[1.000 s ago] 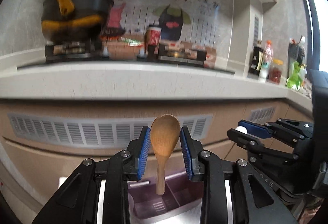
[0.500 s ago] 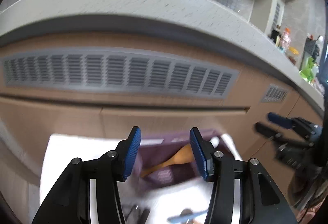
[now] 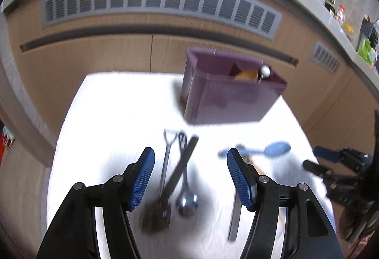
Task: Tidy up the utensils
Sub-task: 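Grasp a wooden chopstick with the right gripper and lift it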
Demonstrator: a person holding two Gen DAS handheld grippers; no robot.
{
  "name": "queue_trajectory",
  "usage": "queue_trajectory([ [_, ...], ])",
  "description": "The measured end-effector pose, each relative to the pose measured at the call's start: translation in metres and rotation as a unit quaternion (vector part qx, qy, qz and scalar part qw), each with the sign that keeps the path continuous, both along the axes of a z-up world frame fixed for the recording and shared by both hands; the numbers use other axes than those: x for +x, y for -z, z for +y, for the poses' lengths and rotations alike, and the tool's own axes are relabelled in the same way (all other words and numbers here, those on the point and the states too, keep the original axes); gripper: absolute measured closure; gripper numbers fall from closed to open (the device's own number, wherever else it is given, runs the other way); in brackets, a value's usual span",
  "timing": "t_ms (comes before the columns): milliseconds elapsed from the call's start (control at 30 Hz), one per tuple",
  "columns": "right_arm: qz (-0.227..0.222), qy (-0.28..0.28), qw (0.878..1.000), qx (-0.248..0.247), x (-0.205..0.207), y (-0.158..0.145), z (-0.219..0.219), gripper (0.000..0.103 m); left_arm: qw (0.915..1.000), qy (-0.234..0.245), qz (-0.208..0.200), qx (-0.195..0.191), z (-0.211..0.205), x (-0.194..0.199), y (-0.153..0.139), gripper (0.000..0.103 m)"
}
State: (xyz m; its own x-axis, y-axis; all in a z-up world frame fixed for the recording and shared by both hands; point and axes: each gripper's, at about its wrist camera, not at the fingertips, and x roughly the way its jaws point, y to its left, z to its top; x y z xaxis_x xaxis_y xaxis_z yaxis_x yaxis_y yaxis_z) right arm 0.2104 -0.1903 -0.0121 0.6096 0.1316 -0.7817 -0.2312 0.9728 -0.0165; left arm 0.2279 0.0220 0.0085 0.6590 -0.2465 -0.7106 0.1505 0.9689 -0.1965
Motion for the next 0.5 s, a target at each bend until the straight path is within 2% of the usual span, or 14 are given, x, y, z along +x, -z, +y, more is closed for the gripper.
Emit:
queue_trajectory([
  [67, 0.016, -0.008, 1.000, 0.000, -0.004, 0.017, 0.010, 0.062, 0.9999, -0.004, 0.000, 0.010, 0.004, -0.013, 0.006, 0.036],
  [200, 0.047, -0.016, 0.998, 0.026, 0.000, 0.036, 0.023, 0.079, 0.9997, -0.017, 0.017, 0.010, 0.016, -0.030, 0.016, 0.031],
  [400, 0.066, -0.015, 0.996, 0.057, 0.014, 0.048, 0.035, 0.089, 0.9986, -0.029, 0.045, -0.005, 0.029, -0.039, 0.028, 0.031],
  [500, 0.074, -0.014, 0.996, 0.050, 0.020, 0.053, 0.041, 0.089, 0.9983, -0.027, 0.051, -0.010, 0.031, -0.041, 0.034, 0.031],
])
